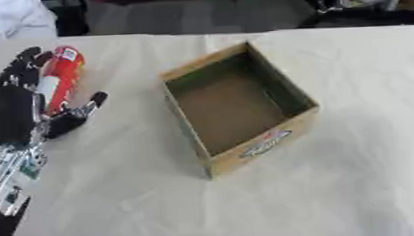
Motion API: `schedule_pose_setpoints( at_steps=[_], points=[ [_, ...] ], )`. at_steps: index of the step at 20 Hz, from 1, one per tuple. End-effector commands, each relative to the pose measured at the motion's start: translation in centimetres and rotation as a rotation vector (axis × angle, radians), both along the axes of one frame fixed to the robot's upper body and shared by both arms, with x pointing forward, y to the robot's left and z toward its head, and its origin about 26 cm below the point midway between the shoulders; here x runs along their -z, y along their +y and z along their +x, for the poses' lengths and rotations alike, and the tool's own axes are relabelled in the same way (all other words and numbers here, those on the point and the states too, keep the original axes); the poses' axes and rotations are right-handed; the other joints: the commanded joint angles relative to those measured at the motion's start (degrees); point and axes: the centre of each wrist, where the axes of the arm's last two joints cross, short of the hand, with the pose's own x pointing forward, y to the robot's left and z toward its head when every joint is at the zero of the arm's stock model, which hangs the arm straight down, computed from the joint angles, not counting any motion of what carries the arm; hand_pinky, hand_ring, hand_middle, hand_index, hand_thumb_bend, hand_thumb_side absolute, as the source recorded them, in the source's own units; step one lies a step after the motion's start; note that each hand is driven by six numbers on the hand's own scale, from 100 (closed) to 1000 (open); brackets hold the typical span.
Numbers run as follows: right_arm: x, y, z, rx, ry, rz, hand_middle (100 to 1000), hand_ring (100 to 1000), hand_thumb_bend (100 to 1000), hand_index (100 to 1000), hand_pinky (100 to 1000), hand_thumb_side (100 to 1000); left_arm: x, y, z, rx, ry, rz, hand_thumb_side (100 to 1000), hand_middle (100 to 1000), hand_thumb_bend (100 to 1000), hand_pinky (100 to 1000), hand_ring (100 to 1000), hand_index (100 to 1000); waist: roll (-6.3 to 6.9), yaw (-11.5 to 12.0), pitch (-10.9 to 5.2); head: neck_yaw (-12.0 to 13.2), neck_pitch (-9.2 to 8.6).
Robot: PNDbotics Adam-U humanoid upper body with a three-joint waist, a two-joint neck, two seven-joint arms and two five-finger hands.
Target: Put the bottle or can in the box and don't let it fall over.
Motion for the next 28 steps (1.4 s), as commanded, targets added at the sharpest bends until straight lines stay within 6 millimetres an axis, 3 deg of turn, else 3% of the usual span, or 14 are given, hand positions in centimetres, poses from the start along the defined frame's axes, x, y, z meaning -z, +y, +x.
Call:
schedule_pose_setpoints(
  at_steps=[1, 16, 28],
  points=[
    [-1.6, -0.1, 0.0, -0.004, -0.045, -0.032, 828, 836, 195, 869, 876, 722, -1.0, 0.7, 0.4, -0.020, -0.034, 0.010, 697, 791, 738, 777, 795, 830, -0.08, -0.07, -0.42, 0.26, -1.09],
    [-1.5, -0.1, 0.0, -0.008, -0.042, -0.030, 828, 837, 192, 870, 877, 726, -1.0, 2.4, 0.3, -0.106, -0.034, 0.005, 695, 788, 740, 775, 792, 827, -0.06, 0.09, -0.08, 0.07, -1.71],
    [-1.7, 0.1, 0.1, -0.013, -0.047, -0.028, 829, 838, 191, 871, 878, 729, -1.1, 2.6, 1.3, -0.129, -0.020, -0.014, 702, 784, 734, 769, 788, 826, -0.04, -0.20, 0.56, 0.16, -2.43]
  ],
)
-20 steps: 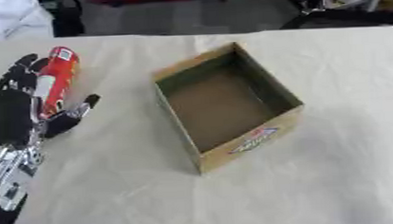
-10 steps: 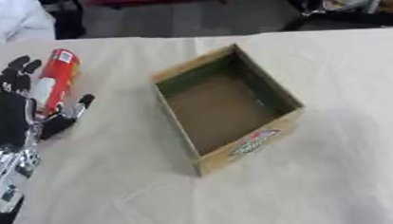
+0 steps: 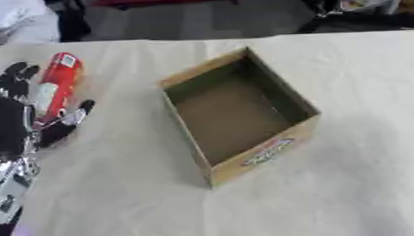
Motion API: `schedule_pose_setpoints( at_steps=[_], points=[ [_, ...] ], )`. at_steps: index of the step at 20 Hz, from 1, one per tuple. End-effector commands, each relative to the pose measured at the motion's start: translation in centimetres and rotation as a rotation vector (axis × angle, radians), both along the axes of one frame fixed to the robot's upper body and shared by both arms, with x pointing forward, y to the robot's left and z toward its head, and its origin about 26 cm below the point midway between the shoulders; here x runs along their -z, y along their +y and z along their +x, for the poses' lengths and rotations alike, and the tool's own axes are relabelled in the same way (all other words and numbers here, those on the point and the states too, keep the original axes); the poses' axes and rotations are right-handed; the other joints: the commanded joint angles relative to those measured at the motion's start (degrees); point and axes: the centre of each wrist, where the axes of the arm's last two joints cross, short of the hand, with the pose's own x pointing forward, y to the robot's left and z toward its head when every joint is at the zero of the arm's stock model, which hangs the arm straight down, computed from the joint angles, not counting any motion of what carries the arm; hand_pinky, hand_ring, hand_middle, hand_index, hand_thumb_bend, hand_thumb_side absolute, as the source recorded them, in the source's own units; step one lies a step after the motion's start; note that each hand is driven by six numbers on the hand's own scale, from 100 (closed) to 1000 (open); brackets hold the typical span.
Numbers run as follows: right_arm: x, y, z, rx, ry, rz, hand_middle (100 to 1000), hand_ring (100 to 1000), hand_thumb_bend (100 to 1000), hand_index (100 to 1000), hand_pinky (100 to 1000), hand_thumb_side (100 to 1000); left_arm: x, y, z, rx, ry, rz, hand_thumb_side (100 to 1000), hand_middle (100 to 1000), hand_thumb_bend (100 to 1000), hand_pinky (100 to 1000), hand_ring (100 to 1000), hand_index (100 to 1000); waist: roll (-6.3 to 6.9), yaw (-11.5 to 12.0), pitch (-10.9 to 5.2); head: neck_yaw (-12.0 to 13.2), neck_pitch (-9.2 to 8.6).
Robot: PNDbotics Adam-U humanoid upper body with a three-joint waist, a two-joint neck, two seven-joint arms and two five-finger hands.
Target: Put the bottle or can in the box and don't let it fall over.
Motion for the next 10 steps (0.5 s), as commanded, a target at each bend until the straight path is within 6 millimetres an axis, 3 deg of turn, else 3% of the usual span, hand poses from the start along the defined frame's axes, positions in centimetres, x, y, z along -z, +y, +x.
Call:
schedule_pose_setpoints(
  at_steps=[1, 10],
  points=[
    [-1.46, -0.04, -0.03, -0.005, -0.042, -0.029, 829, 838, 191, 871, 878, 728, -1.42, 0.65, 0.45, -0.012, -0.035, 0.007, 702, 784, 734, 769, 788, 826, -0.07, -0.16, -0.50, 0.16, -0.98],
    [-1.60, 0.00, -0.04, -0.008, -0.047, -0.030, 829, 838, 189, 872, 879, 729, -1.80, 0.70, 0.72, -0.012, -0.031, 0.013, 707, 783, 733, 770, 787, 825, -0.01, -0.22, -0.53, 0.12, -1.37]
  ],
)
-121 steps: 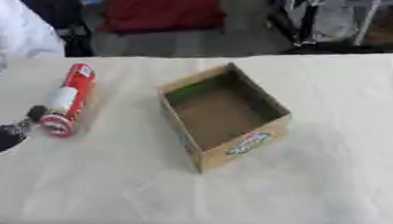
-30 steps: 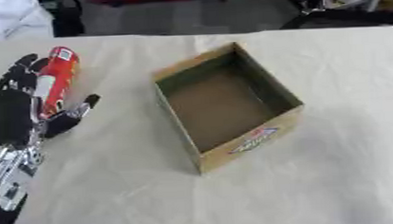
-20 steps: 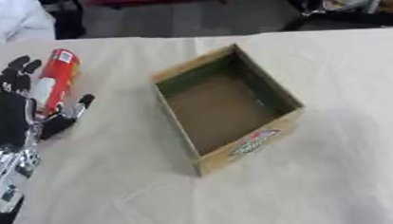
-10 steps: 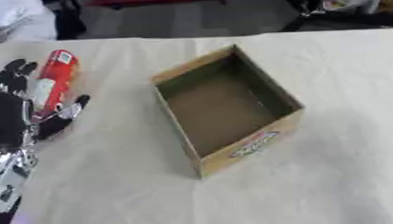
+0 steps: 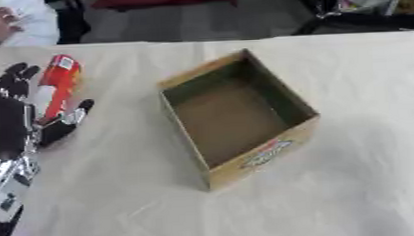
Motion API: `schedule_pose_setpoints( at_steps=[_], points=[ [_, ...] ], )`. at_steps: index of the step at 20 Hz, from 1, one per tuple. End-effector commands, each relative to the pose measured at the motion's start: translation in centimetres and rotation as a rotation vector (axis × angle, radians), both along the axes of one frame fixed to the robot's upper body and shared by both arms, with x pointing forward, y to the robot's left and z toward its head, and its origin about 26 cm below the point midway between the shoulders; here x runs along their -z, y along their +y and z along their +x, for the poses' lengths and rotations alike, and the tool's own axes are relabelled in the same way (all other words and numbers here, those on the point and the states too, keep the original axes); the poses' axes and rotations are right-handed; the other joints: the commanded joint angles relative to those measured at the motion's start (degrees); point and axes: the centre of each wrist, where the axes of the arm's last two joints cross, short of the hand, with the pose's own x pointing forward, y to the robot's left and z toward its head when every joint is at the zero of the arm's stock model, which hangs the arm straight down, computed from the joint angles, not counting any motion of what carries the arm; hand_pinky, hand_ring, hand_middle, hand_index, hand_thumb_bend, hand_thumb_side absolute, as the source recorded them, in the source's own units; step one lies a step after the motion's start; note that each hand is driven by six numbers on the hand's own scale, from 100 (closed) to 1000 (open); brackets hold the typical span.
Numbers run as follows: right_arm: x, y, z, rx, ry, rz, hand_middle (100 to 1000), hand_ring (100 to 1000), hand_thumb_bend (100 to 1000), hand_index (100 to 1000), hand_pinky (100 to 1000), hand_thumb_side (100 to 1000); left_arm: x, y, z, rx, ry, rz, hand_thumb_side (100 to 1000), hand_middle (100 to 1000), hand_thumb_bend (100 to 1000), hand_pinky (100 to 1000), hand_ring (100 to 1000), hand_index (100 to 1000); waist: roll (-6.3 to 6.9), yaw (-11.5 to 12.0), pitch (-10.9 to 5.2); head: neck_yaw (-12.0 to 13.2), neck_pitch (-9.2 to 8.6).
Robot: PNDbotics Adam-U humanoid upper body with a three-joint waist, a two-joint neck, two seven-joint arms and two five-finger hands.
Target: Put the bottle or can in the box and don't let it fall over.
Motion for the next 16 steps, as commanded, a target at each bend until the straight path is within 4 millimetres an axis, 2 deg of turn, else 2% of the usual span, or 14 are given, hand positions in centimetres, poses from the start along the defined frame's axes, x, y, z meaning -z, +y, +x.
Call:
schedule_pose_setpoints(
  at_steps=[1, 4, 10, 16],
  points=[
    [-1.59, -0.12, -0.11, -0.006, -0.044, -0.032, 829, 838, 189, 872, 879, 729, -1.35, 0.85, 0.34, -0.015, -0.023, 0.016, 708, 783, 732, 769, 787, 825, -0.11, -0.01, -0.59, 0.16, -0.76],
    [-1.62, -0.12, -0.11, -0.007, -0.045, -0.033, 829, 838, 190, 872, 879, 729, -1.43, 0.79, 0.32, -0.016, -0.021, 0.004, 718, 779, 705, 767, 789, 824, -0.11, 0.05, -0.60, 0.24, -0.68],
    [-1.60, -0.09, -0.09, -0.008, -0.044, -0.032, 828, 839, 181, 872, 880, 733, -1.22, 0.82, 0.27, -0.044, 0.064, -0.241, 787, 767, 686, 761, 796, 818, -0.15, 0.18, -0.66, 0.33, -0.63],
    [-1.57, -0.08, -0.10, -0.008, -0.044, -0.032, 829, 839, 174, 872, 880, 736, -1.25, 0.82, 0.27, -0.081, 0.095, -0.333, 802, 766, 684, 760, 796, 818, -0.13, 0.16, -0.68, 0.59, -0.56]
  ],
)
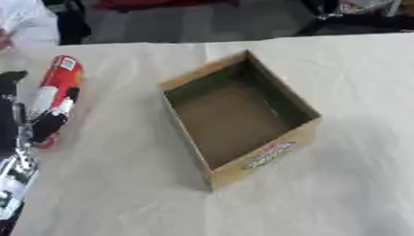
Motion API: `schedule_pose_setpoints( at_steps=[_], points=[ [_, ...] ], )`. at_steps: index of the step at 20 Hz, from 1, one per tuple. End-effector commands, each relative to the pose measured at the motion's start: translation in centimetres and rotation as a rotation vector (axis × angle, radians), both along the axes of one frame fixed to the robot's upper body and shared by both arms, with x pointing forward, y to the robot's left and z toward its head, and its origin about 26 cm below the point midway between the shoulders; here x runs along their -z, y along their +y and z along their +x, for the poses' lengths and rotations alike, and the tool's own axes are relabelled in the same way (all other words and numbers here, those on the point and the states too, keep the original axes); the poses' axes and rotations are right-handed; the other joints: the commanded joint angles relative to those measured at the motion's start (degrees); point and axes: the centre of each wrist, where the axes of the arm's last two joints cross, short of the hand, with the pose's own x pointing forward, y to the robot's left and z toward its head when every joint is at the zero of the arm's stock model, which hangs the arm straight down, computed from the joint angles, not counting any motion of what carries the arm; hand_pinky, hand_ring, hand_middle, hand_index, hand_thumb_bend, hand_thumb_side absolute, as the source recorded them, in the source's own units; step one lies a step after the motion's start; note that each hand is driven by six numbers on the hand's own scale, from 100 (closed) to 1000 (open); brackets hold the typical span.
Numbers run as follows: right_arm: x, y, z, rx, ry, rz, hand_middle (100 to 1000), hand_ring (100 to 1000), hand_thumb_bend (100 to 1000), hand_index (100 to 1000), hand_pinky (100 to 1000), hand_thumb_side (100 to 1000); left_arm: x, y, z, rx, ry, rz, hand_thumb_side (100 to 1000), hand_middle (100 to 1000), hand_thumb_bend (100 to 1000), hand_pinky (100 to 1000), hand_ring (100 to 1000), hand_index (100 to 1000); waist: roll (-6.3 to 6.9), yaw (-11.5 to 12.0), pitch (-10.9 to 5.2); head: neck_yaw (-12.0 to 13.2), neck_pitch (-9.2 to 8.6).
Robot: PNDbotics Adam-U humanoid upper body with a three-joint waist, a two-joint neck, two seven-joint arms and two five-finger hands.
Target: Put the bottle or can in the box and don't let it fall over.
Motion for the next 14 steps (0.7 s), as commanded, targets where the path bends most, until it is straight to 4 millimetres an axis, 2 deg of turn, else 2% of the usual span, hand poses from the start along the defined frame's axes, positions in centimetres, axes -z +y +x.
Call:
schedule_pose_setpoints(
  at_steps=[1, 14],
  points=[
    [-1.44, -0.16, -0.09, -0.005, -0.039, -0.031, 829, 839, 173, 872, 880, 737, -1.20, 0.37, 0.23, -0.031, -0.019, -0.028, 803, 766, 685, 760, 796, 818, -0.11, 0.01, -0.68, 0.33, -0.52],
    [-1.40, -0.18, -0.10, -0.005, -0.038, -0.029, 830, 840, 158, 873, 881, 745, -0.64, 0.45, 0.17, -0.080, 0.036, -0.053, 817, 765, 683, 760, 795, 818, -0.03, -0.11, -0.70, 0.51, -0.55]
  ],
)
